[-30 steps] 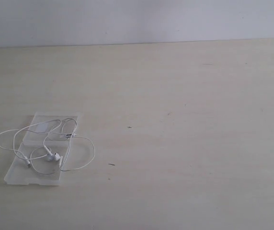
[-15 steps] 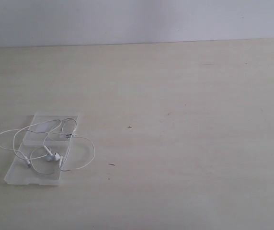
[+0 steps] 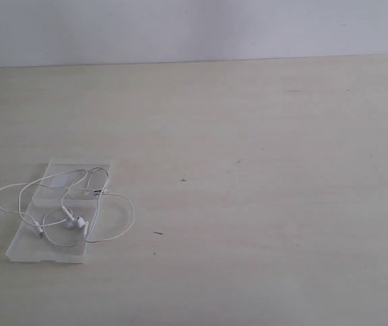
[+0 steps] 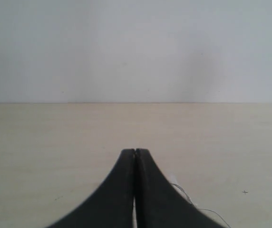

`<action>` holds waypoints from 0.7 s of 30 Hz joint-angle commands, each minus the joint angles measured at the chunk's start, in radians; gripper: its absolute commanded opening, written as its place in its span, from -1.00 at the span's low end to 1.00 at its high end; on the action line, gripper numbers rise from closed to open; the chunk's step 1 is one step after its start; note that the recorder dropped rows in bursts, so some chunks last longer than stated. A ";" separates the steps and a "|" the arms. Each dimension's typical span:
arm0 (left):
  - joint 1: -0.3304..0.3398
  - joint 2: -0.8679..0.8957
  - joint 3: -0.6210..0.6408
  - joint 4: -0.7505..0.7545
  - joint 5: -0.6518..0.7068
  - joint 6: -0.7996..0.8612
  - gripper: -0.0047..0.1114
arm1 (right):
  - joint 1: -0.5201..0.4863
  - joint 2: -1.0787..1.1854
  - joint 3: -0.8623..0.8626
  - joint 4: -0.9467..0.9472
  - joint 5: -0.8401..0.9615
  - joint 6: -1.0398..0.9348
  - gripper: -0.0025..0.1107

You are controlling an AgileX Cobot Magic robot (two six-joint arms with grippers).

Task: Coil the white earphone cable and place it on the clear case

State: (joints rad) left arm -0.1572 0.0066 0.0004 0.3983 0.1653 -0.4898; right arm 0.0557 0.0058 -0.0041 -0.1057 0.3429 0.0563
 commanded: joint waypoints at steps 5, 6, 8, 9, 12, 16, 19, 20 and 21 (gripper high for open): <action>-0.003 -0.007 0.000 -0.009 0.016 0.007 -0.92 | -0.004 -0.006 0.004 -0.006 -0.018 -0.002 -0.96; -0.003 -0.007 0.000 -0.041 0.024 0.009 -0.92 | -0.004 -0.006 0.004 -0.006 -0.018 -0.002 -0.96; -0.003 -0.007 0.000 -0.158 0.050 0.036 -0.92 | -0.004 -0.006 0.004 -0.006 -0.018 -0.002 -0.96; -0.003 -0.007 0.000 -0.183 0.069 0.066 -0.92 | -0.004 -0.006 0.004 -0.006 -0.018 -0.002 -0.96; -0.003 -0.007 0.000 -0.214 0.143 0.176 -0.92 | -0.004 -0.006 0.004 -0.002 -0.016 -0.002 -0.96; 0.005 -0.007 0.000 -0.258 0.203 0.345 -0.92 | -0.004 -0.006 0.004 -0.002 -0.016 -0.002 -0.96; 0.044 -0.007 0.000 -0.268 0.205 0.389 -0.92 | -0.004 -0.006 0.004 -0.002 -0.016 -0.002 -0.96; 0.060 -0.007 0.000 -0.268 0.205 0.389 -0.92 | -0.004 -0.006 0.004 -0.002 -0.016 -0.002 -0.96; 0.071 -0.007 0.000 -0.268 0.205 0.389 -0.92 | -0.004 -0.006 0.004 -0.002 -0.016 -0.002 -0.96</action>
State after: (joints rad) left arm -0.1185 0.0066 0.0004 0.1454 0.3664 -0.1292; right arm 0.0557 0.0058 -0.0041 -0.1057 0.3409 0.0563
